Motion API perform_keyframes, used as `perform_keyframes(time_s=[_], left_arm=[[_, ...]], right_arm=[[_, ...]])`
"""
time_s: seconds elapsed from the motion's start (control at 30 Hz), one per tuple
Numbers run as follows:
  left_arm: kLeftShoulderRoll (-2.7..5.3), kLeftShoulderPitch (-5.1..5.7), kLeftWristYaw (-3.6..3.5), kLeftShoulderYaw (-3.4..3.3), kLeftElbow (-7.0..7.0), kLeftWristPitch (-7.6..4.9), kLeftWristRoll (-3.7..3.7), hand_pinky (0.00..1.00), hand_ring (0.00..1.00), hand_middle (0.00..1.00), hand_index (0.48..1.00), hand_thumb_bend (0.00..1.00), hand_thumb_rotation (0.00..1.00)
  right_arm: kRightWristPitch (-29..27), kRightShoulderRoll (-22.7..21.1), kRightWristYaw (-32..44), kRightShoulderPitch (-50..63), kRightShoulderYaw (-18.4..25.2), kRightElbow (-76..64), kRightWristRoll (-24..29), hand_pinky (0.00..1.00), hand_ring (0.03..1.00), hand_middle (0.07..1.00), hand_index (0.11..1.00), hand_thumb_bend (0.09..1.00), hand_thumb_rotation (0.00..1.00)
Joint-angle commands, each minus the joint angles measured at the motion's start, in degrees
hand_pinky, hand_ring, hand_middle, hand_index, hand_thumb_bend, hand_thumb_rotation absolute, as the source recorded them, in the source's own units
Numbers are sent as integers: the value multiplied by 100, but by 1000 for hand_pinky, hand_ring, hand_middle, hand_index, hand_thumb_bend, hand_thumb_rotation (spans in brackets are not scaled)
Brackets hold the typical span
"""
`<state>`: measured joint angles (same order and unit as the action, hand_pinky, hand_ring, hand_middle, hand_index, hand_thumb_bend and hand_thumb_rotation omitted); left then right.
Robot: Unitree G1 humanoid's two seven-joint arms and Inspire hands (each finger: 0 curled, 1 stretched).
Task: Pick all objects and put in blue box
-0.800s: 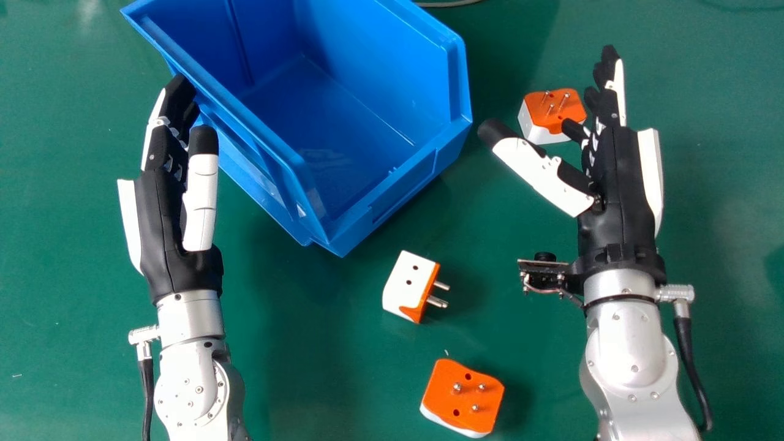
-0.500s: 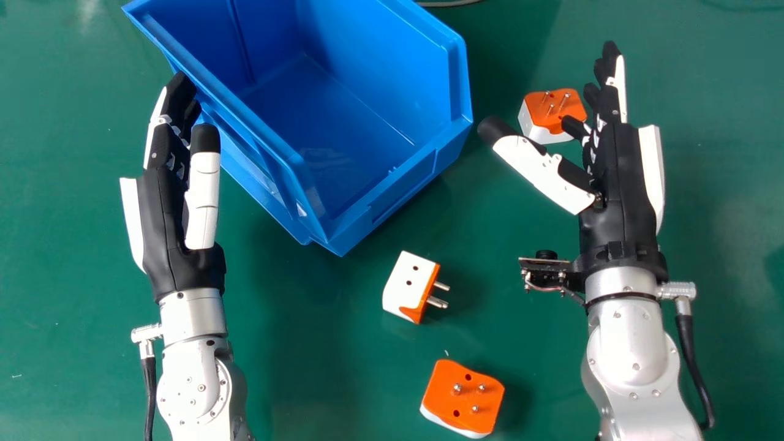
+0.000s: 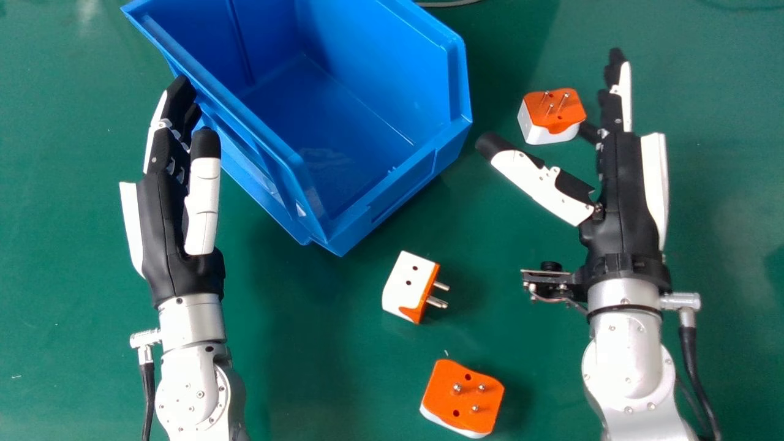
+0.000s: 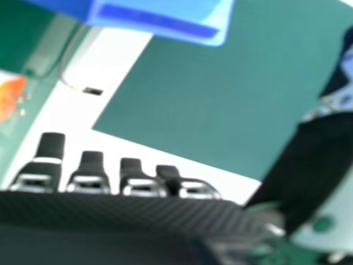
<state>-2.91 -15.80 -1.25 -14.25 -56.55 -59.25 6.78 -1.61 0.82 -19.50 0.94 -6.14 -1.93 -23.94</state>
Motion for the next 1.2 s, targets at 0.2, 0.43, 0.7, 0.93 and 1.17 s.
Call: perform_keyframes(time_s=[0.2, 0.43, 0.7, 0.93, 1.17], left_arm=[[17, 96, -19, 35, 121, -159, -55, 898, 920, 910, 862, 815, 803], [-27, 151, 108, 57, 195, -111, -182, 885, 912, 904, 857, 823, 802], [24, 134, 115, 49, 231, -104, -142, 883, 910, 901, 854, 822, 798], [50, 115, 128, 57, 232, -90, -131, 886, 911, 901, 853, 824, 794], [49, 60, 119, 55, 204, -67, -118, 884, 910, 901, 855, 825, 795]], right_arm=[[890, -314, -480, -54, -155, -252, -1530, 959, 987, 999, 995, 743, 506], [1660, -1104, 582, -318, -413, -614, -2403, 988, 998, 1000, 999, 737, 438], [2294, -2339, 2993, -1184, -669, -1025, -3178, 999, 1000, 1000, 1000, 807, 376], [2106, -3011, 4266, -2075, -864, -1023, -3327, 1000, 1000, 1000, 1000, 873, 275], [1534, -3350, 4636, -2712, -964, -502, -3170, 995, 1000, 1000, 1000, 924, 120]])
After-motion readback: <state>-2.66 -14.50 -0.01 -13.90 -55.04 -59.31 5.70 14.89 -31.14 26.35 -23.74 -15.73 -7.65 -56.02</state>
